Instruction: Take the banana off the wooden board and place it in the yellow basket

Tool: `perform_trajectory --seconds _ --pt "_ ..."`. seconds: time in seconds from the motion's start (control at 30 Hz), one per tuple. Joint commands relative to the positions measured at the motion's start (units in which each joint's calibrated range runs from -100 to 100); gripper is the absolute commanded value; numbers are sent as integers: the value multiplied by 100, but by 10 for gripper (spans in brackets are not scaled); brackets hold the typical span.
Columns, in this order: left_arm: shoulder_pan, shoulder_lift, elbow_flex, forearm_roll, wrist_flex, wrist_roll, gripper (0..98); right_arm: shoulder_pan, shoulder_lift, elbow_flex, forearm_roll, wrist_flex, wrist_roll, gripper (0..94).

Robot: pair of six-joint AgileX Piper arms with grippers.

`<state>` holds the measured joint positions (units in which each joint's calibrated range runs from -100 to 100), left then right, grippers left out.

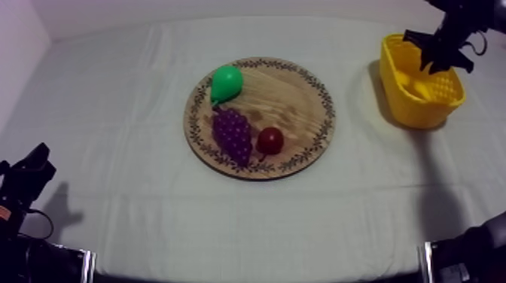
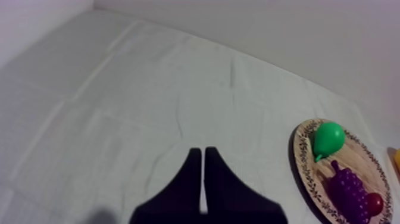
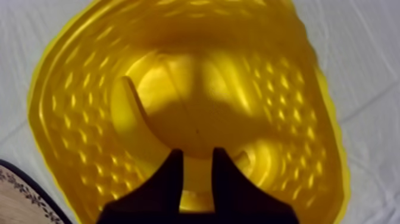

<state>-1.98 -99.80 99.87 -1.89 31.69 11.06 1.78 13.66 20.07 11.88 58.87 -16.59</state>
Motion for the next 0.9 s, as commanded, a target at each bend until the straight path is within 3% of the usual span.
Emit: perform_trajectory --seconds 0.0,0.2,0.53,0.87 --pt "-1 -3 2 1 0 2 1 64 -507 407 -71 -224 -60 107" --pt "-1 -3 2 1 0 3 1 207 -1954 1460 -219 -848 120 78" --pt "-1 -3 2 1 0 2 1 339 -4615 3444 -595 -1645 784 13" --pt "-1 -3 2 1 0 2 1 112 -6940 5383 -564 -2094 1001 5"
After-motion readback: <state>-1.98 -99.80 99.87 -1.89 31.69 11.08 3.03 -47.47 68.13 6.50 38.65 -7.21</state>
